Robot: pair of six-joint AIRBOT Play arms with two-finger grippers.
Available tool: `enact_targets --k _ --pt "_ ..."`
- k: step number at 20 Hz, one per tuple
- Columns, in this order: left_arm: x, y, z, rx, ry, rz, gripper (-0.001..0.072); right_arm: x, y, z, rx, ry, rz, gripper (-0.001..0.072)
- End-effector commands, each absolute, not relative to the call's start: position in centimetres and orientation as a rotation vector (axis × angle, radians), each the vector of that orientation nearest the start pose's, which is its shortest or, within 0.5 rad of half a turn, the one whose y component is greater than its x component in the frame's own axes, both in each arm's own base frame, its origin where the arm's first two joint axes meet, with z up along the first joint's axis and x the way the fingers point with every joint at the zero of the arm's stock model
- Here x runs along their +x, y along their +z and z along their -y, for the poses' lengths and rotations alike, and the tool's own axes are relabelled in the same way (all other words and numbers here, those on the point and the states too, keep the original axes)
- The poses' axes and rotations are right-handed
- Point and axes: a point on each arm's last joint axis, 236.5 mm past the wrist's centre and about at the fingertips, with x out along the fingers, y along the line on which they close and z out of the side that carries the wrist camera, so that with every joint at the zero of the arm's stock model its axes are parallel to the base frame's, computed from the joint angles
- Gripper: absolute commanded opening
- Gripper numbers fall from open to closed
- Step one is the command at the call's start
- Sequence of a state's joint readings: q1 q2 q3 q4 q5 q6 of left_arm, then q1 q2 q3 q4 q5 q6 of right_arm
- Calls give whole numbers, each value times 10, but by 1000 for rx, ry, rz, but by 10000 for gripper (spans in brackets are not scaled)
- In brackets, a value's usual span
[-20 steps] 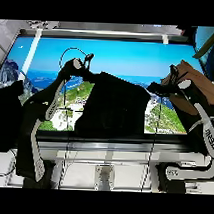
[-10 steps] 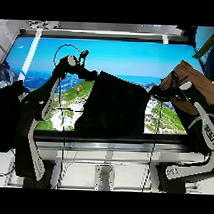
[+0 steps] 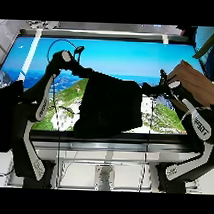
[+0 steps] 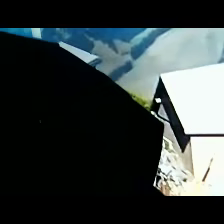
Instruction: Fold the clothes and pants, and hang the long-sleeved shirts on hangers.
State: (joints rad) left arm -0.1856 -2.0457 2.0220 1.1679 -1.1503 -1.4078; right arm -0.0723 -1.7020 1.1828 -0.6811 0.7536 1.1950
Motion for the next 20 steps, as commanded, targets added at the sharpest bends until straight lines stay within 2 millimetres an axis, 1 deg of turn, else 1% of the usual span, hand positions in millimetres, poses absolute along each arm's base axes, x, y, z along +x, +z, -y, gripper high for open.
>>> enact_targets --k 1,3,4,5,6,7,9,10,11,12,13,15,16,17,18,19,20 --pt "561 -9 149 -23 -382 -1150 11 518 -71 -102 651 289 -1041 17" --pt "553 -14 136 -18 -365 -1196 13 530 -67 -116 630 317 -1024 18" --pt "550 -19 133 -22 -362 -1215 13 536 -65 -123 619 327 -1014 18" --pt "549 -24 134 -29 -364 -1228 57 543 -63 -129 608 332 -995 52" --pt "548 -28 135 -33 -367 -1235 341 549 -57 -131 603 336 -976 238" --pt "548 -29 135 -33 -367 -1236 682 554 -49 -131 600 343 -957 418" --pt "546 -20 132 -32 -366 -1233 690 560 -20 -121 594 379 -936 429" --pt "542 -8 127 -34 -364 -1233 689 558 -4 -111 578 409 -946 428" --pt "534 5 120 -34 -362 -1246 689 548 11 -96 551 439 -979 428" --pt "521 19 111 -36 -361 -1274 689 535 22 -79 535 451 -1017 427" --pt "505 30 102 -42 -361 -1309 688 520 33 -58 518 448 -1052 427" --pt "472 49 101 -124 -399 -1334 688 484 46 -13 449 401 -1125 420" --pt "453 51 101 -150 -410 -1346 687 463 50 7 418 365 -1160 401" --pt "433 45 99 -165 -396 -1361 687 444 52 21 404 334 -1183 402" --pt "407 34 98 -183 -378 -1374 687 423 51 31 398 314 -1197 402" --pt "380 19 98 -210 -364 -1394 687 403 47 35 411 304 -1208 408" --pt "348 5 106 -260 -371 -1414 687 382 39 34 437 296 -1225 409"
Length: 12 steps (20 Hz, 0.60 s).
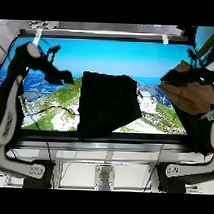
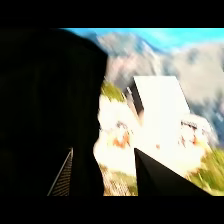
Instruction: Fold the clothes and pants, and hang the long-sleeved shirts on hangers.
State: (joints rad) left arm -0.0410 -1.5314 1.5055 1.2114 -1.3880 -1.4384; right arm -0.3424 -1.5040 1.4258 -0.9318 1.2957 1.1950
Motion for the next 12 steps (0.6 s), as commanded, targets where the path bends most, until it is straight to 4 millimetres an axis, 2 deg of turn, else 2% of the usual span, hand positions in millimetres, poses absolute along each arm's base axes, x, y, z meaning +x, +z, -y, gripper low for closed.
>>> enact_targets --k 1,3,5,7,9,11,12 --pt "320 -6 118 -338 -385 -1417 687 362 29 29 456 297 -1246 409" --pt "285 -15 140 -499 -409 -1362 687 331 8 11 476 332 -1291 410" --pt "259 -28 144 -545 -394 -1335 687 315 -5 -10 546 387 -1317 411" --pt "225 -46 149 -527 -406 -1391 687 309 -12 -21 590 420 -1322 410" --pt "199 -62 157 -514 -422 -1456 687 309 -12 -23 603 426 -1318 411" --pt "179 -74 167 -504 -429 -1517 686 311 -9 -25 616 432 -1309 410" --pt "176 -76 172 -498 -433 -1515 685 312 -8 -26 624 436 -1303 410"
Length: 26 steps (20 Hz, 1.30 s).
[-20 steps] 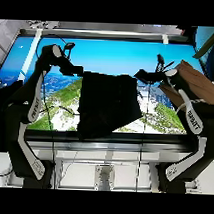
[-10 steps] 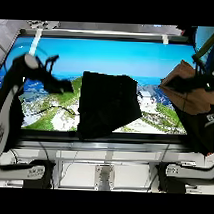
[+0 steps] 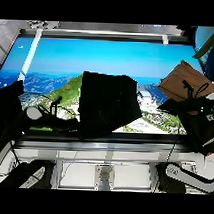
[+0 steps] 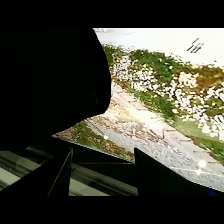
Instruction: Fold the clothes and pants, and hang the long-sleeved shirts on hangers.
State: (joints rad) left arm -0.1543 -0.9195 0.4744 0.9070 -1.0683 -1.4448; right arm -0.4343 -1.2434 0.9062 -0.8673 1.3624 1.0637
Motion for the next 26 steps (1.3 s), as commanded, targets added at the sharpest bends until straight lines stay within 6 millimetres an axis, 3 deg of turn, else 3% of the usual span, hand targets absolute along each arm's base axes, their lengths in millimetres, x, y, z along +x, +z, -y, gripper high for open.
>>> enact_targets --k 1,3,5,6,7,8,13,17,18,19,20,23,26 --pt "179 -76 179 -486 -448 -1491 685 313 -7 -27 628 438 -1299 410" --pt "191 -74 194 -467 -462 -1408 673 314 -5 -29 637 442 -1292 410" --pt "202 -73 205 -468 -454 -1347 518 315 -4 -30 644 445 -1287 409" --pt "204 -74 209 -471 -452 -1332 387 315 -4 -30 644 445 -1287 410" --pt "204 -73 212 -471 -452 -1326 149 315 -4 -30 644 446 -1287 409" --pt "204 -72 212 -467 -459 -1324 12 315 -4 -30 644 446 -1288 409" --pt "203 -69 211 -464 -465 -1318 13 303 -7 -35 599 501 -1323 409" --pt "203 -69 211 -465 -465 -1318 14 299 -47 -61 532 481 -1338 410" --pt "200 -69 211 -462 -470 -1333 86 300 -55 -71 518 478 -1332 410" --pt "194 -71 210 -449 -476 -1358 429 300 -58 -81 500 492 -1332 410" --pt "183 -73 209 -437 -484 -1402 708 300 -60 -90 471 505 -1330 410" --pt "155 -76 206 -421 -506 -1526 715 306 -62 -94 441 502 -1310 410" --pt "158 -76 206 -466 -465 -1528 714 303 -64 -91 436 489 -1327 410"
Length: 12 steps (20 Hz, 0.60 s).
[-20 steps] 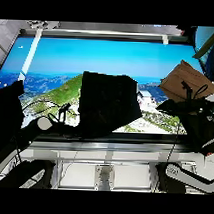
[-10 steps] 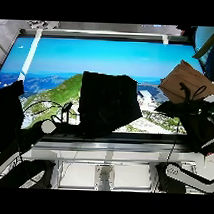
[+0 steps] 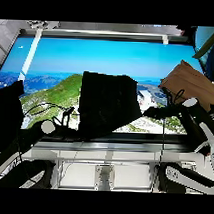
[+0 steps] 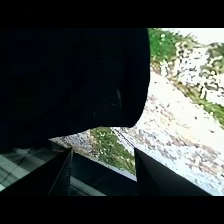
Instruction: Fold the clothes and pants, and hang the long-sleeved shirts on hangers.
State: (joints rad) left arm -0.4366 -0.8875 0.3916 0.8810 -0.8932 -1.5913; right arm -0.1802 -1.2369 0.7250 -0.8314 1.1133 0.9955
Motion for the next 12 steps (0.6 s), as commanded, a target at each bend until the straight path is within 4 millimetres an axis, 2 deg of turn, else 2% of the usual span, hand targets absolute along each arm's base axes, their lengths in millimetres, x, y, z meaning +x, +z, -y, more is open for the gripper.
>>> enact_targets --k 1,7,12 --pt "158 -76 206 -464 -464 -1527 709 301 -64 -92 437 495 -1335 410" --pt "149 -98 196 -564 -319 -1573 708 300 -64 -92 436 496 -1337 410" --pt "189 -94 197 -672 -249 -1412 706 300 -64 -93 437 496 -1337 409"
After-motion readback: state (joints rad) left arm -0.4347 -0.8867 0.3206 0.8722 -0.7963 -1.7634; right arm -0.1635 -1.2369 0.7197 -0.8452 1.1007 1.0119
